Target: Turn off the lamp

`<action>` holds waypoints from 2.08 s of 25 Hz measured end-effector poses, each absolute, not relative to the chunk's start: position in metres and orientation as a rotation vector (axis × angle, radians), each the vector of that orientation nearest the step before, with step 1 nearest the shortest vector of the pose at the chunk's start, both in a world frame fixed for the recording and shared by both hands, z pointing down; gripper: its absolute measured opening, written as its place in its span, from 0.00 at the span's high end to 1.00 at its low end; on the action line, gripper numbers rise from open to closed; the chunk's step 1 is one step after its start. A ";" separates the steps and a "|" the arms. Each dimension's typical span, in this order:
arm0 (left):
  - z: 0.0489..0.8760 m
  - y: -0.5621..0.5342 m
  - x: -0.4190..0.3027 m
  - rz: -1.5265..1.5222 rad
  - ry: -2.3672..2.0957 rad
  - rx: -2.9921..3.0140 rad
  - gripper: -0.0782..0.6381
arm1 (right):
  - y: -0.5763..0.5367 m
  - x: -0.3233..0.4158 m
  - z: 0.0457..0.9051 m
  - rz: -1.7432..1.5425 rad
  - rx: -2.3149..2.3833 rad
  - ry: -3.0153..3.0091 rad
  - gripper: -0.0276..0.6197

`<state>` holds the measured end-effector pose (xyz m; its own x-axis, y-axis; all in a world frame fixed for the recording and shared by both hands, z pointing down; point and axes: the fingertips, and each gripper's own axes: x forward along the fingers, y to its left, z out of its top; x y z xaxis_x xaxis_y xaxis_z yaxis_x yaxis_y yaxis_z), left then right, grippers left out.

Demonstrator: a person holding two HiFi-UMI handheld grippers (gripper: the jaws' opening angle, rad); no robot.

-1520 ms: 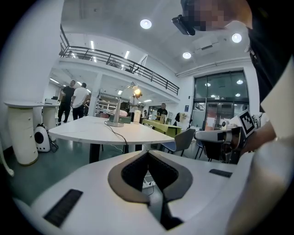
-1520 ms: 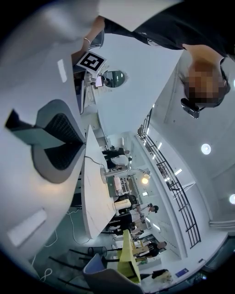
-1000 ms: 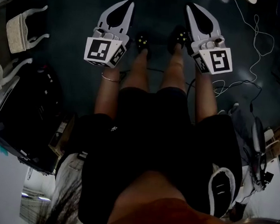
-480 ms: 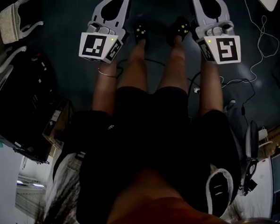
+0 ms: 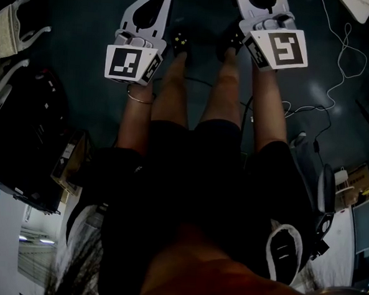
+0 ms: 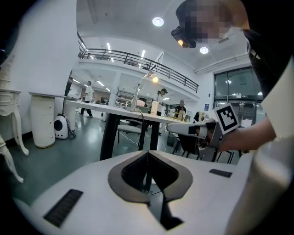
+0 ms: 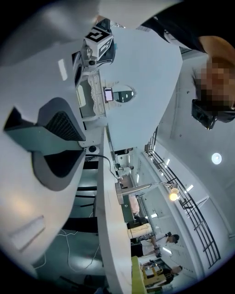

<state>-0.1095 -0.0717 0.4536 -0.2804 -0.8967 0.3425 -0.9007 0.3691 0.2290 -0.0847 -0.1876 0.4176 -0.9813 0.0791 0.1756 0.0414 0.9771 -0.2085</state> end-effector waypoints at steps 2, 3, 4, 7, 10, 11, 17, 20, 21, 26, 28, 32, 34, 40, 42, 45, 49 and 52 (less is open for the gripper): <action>0.457 -0.071 -0.112 0.041 -2.222 1.534 0.88 | -0.187 -0.090 0.425 0.305 -0.089 -2.919 0.91; 0.457 -0.071 -0.113 0.053 -2.225 1.539 0.88 | -0.186 -0.092 0.429 0.301 -0.092 -2.906 0.90; 0.457 -0.073 -0.113 0.059 -2.229 1.560 0.88 | -0.185 -0.095 0.432 0.297 -0.099 -2.900 0.90; 0.459 -0.077 -0.114 0.063 -2.229 1.594 0.88 | -0.186 -0.102 0.437 0.273 -0.105 -2.908 0.89; 0.462 -0.078 -0.118 0.050 -2.230 1.548 0.88 | -0.185 -0.110 0.440 0.262 -0.102 -2.907 0.89; 0.463 -0.078 -0.119 0.039 -2.227 1.539 0.88 | -0.184 -0.114 0.443 0.265 -0.110 -2.897 0.89; 0.464 -0.081 -0.120 0.022 -2.221 1.548 0.88 | -0.181 -0.135 0.459 0.216 -0.116 -2.836 0.84; 0.467 -0.080 -0.118 0.056 -2.187 1.599 0.88 | -0.181 -0.144 0.467 0.190 -0.109 -2.818 0.84; 0.469 -0.079 -0.118 0.062 -2.179 1.604 0.88 | -0.181 -0.147 0.470 0.184 -0.108 -2.811 0.84; 0.477 -0.075 -0.116 0.081 -2.142 1.621 0.88 | -0.184 -0.153 0.478 0.196 -0.077 -2.803 0.83; 0.479 -0.077 -0.114 0.094 -2.124 1.638 0.88 | -0.189 -0.156 0.480 0.183 -0.059 -2.801 0.83; 0.478 -0.075 -0.117 0.066 -2.110 1.650 0.88 | -0.189 -0.170 0.482 0.187 -0.072 -2.772 0.83; 0.480 -0.072 -0.117 0.047 -2.095 1.656 0.88 | -0.191 -0.172 0.484 0.206 -0.077 -2.756 0.91; 0.488 -0.068 -0.121 0.054 -2.108 1.634 0.88 | -0.194 -0.160 0.484 0.339 -0.129 -2.754 0.94; 0.487 -0.072 -0.122 0.061 -2.107 1.647 0.88 | -0.194 -0.152 0.482 0.399 -0.152 -2.751 0.94; 0.483 -0.078 -0.128 0.056 -2.114 1.643 0.88 | -0.197 -0.144 0.476 0.518 -0.155 -2.741 0.94; 0.477 -0.081 -0.130 0.046 -2.148 1.669 0.88 | -0.195 -0.135 0.465 0.599 -0.190 -2.735 0.95; 0.481 -0.079 -0.127 0.058 -2.150 1.660 0.88 | -0.189 -0.130 0.455 0.664 -0.218 -2.735 0.95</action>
